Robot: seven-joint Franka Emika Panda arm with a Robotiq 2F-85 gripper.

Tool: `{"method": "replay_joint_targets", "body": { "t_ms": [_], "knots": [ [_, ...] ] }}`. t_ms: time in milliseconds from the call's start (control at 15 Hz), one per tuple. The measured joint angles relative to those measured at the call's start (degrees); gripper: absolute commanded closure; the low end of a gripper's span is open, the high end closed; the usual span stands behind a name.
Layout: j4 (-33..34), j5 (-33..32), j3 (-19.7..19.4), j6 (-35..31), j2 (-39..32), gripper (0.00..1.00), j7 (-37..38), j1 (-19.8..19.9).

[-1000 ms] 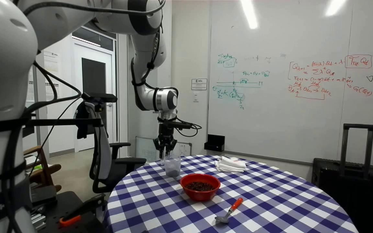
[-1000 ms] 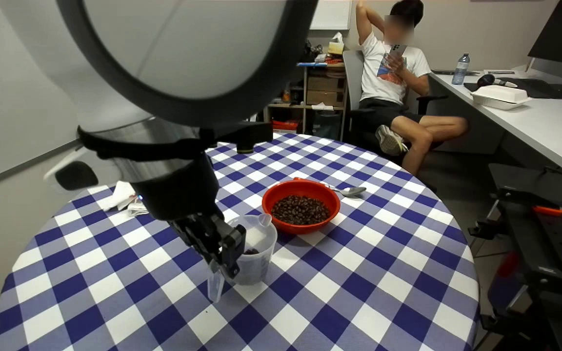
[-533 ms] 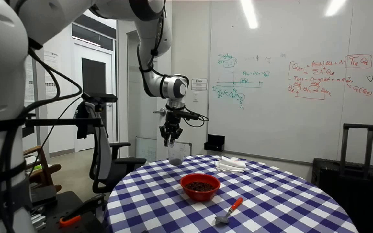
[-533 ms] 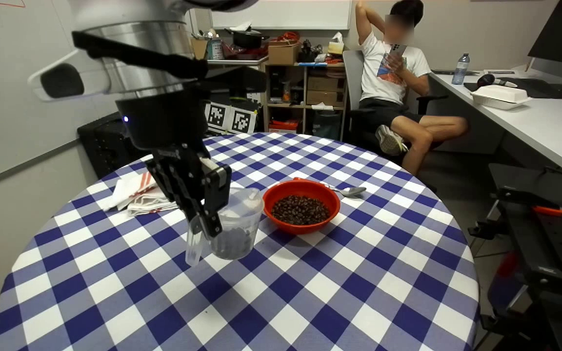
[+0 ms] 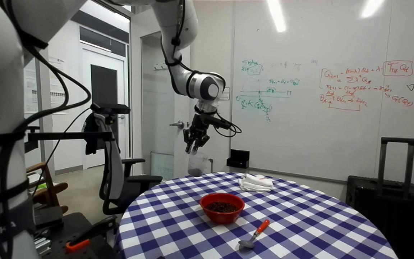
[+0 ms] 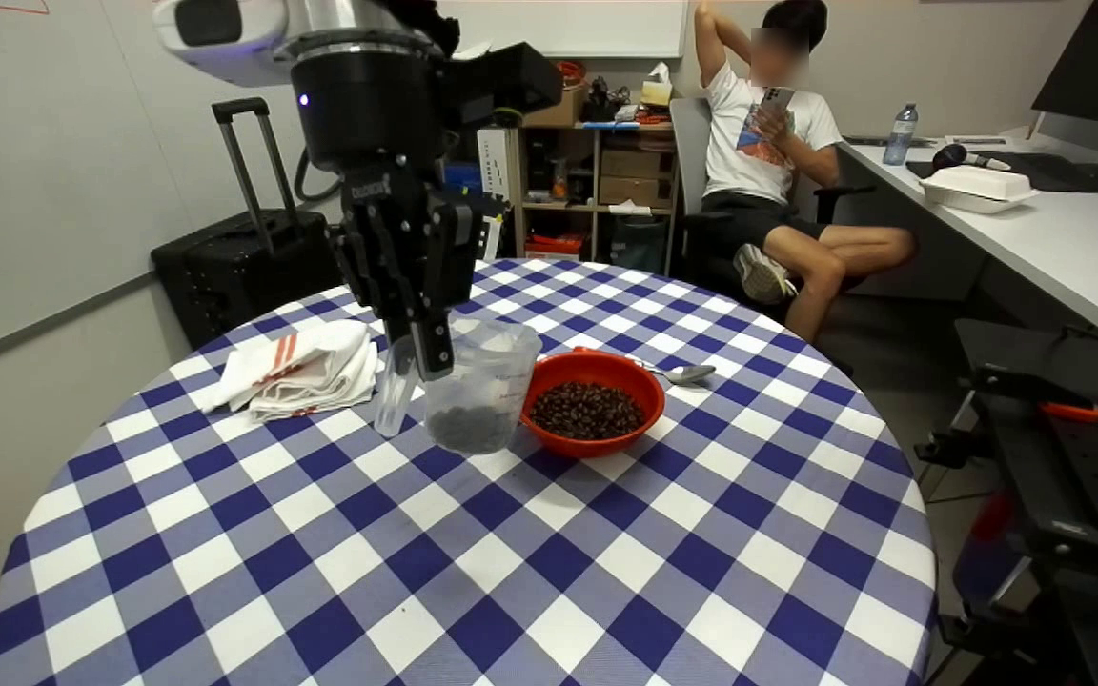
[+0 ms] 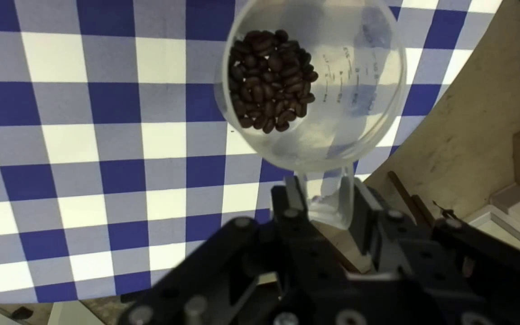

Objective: Pour the contents in the clear jug into the red bowl

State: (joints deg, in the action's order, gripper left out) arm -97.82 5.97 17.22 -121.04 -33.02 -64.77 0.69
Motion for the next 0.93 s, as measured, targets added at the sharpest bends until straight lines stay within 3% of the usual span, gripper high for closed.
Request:
{"method": "replay_joint_targets", "body": {
  "t_ms": [667,933],
  "knots": [
    [-12.4,20.5,-0.9,-6.6,8.5,0.93,-9.5,8.1],
    [-14.7,25.1,-2.9,-7.1,10.4,0.93,-14.7,9.9]
  ]
}}
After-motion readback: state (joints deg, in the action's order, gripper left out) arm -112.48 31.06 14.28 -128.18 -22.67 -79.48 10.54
